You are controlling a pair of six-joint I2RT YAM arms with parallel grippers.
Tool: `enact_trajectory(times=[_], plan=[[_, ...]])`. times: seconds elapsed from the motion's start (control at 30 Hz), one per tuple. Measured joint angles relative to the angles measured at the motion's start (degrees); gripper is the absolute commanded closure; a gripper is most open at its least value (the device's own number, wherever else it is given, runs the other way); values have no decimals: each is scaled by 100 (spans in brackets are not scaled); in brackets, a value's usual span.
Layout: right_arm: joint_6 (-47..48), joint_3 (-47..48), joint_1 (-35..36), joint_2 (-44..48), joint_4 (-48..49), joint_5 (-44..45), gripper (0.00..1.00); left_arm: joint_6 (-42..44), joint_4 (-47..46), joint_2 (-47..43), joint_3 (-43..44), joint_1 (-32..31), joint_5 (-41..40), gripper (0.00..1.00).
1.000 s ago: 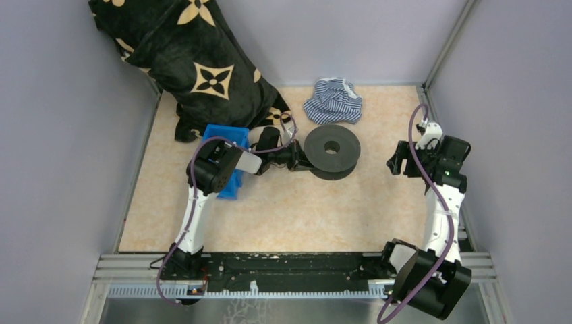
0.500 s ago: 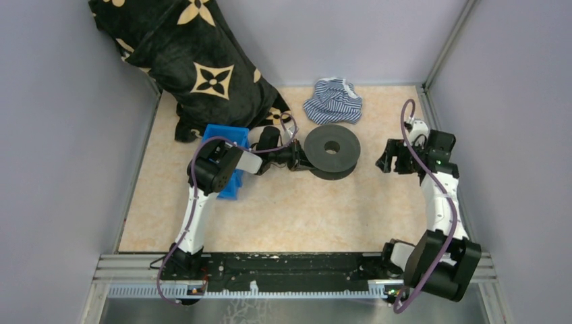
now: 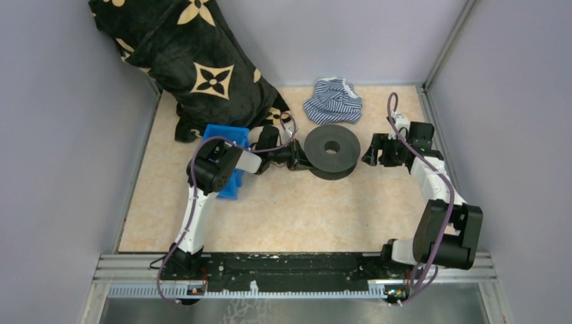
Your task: Wrap the cables
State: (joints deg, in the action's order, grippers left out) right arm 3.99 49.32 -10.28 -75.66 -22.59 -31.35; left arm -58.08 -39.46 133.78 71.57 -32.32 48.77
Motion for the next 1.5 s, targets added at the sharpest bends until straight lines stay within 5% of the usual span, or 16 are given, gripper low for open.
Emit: enact_trajectory(times=[0.37,0.67,1.07,1.5], plan=[[-599,466,699,-1285,693,96,39,85,63,0,72,15,79,93],[-925,745,807,-1810,964,140,58,96,101,0,72,33,79,93],[-1093,2098,916,-2997,968,-68,74,66,168,0,57,98,76,92],[-844,3091,1021,-3683,748,-103,75,-87,37,72,61,136,76,90]])
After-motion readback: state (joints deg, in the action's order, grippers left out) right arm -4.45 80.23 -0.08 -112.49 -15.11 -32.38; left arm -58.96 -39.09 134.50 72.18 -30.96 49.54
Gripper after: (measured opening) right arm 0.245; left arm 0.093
